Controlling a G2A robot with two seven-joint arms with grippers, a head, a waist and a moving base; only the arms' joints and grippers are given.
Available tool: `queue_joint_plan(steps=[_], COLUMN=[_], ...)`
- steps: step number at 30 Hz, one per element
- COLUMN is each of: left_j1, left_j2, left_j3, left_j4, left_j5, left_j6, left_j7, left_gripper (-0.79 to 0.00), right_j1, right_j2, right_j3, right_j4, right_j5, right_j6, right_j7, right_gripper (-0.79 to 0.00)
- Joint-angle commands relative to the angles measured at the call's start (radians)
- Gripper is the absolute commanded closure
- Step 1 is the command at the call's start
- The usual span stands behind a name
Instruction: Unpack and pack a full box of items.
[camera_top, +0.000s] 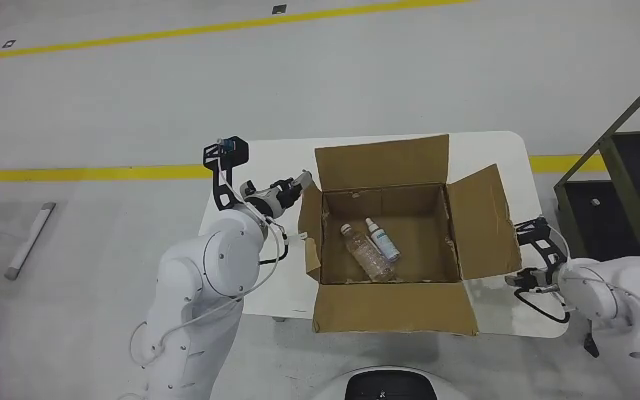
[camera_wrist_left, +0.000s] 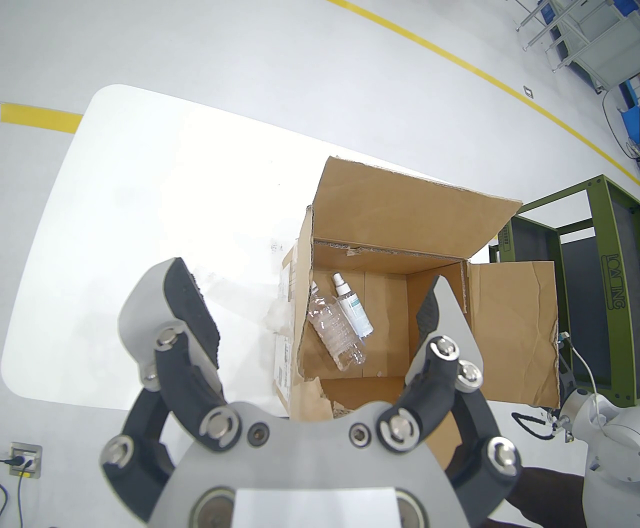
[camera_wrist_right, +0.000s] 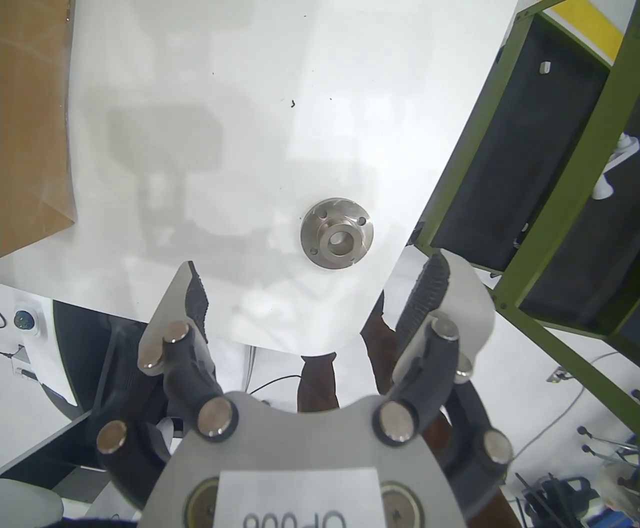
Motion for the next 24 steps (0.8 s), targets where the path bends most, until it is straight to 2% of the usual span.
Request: queue_joint_plan(steps=[1, 6, 15, 16, 17, 19, 20, 22, 24], left_j1=[0.0, 0.0, 0.0, 0.0, 0.0, 0.0, 0.0, 0.0, 0.0], left_j2=[0.0, 0.0, 0.0, 0.0, 0.0, 0.0, 0.0, 0.0, 0.0], left_j3=[0.0, 0.0, 0.0, 0.0, 0.0, 0.0, 0.0, 0.0, 0.0], left_j4=[0.0, 0.0, 0.0, 0.0, 0.0, 0.0, 0.0, 0.0, 0.0], left_j5=[0.0, 0.0, 0.0, 0.0, 0.0, 0.0, 0.0, 0.0, 0.0], left_j6=[0.0, 0.0, 0.0, 0.0, 0.0, 0.0, 0.0, 0.0, 0.0], left_j7=[0.0, 0.0, 0.0, 0.0, 0.0, 0.0, 0.0, 0.0, 0.0], left_gripper=[-0.785, -0.785, -0.785, -0.785, -0.785, -0.785, -0.785, -0.785, -0.785], right_j1=[0.0, 0.009, 0.102, 0.111, 0.117, 0.123, 0.125, 0.128, 0.133], right_j2=[0.0, 0.001, 0.013, 0.014, 0.014, 0.015, 0.016, 0.017, 0.018], right_j3=[0.0, -0.001, 0.0, -0.003, -0.004, -0.009, -0.012, -0.018, -0.023], right_j4=[0.0, 0.025, 0.096, 0.1, 0.104, 0.113, 0.118, 0.136, 0.146], right_j5=[0.0, -0.005, 0.008, 0.007, 0.013, 0.027, 0.024, 0.025, 0.019], right_j6=[0.0, 0.002, -0.041, -0.047, -0.047, -0.053, -0.055, -0.049, -0.045], right_j7=[0.0, -0.039, 0.124, 0.13, 0.131, 0.145, 0.148, 0.148, 0.15], right_gripper=[-0.785, -0.785, -0.785, -0.751, -0.606, -0.471, -0.369, -0.372, -0.468])
